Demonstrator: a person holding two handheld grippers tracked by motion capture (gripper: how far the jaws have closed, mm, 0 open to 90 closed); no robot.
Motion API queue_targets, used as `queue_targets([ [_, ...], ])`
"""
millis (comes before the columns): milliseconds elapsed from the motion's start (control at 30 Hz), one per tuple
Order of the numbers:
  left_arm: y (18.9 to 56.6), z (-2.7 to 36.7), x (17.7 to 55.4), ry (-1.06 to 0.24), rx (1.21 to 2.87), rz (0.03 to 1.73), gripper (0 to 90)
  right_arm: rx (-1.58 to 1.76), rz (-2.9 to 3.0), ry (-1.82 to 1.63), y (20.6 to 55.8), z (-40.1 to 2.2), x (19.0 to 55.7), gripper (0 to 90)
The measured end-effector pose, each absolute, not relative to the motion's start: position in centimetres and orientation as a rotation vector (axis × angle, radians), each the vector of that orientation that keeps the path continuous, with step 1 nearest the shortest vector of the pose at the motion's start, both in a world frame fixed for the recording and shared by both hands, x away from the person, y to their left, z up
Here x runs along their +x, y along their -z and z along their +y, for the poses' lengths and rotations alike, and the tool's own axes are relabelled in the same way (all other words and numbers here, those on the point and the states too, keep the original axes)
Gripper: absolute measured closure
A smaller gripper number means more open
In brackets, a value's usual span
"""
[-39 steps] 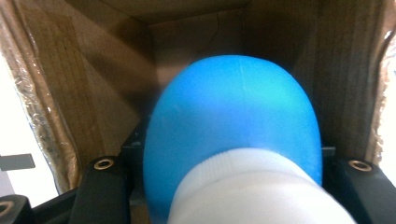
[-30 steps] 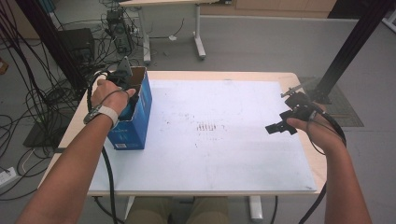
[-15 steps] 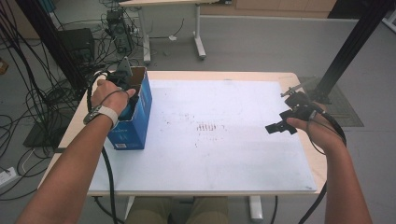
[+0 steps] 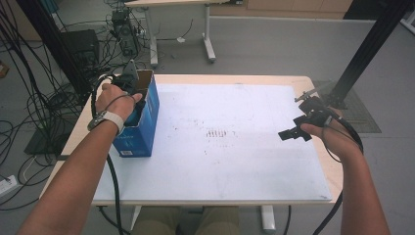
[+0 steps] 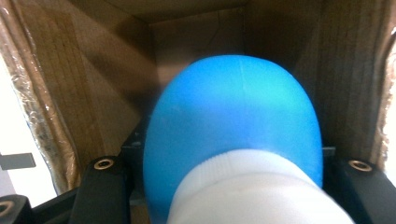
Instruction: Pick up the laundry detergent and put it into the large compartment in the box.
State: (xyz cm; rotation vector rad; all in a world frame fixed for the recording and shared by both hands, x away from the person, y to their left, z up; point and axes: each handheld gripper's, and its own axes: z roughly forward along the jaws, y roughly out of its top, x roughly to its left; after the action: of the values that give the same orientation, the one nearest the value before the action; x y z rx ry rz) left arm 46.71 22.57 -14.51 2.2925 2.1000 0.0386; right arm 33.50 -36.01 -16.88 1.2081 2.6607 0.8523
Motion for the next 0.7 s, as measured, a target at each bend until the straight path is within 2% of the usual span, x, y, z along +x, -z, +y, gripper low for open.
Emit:
queue_targets([
  [700,14.54,22.52,46.67,-0.04,2.293,2.101,39.0,1.213,2.657,-0.855,16.95,-36.19,33.29,9.1],
])
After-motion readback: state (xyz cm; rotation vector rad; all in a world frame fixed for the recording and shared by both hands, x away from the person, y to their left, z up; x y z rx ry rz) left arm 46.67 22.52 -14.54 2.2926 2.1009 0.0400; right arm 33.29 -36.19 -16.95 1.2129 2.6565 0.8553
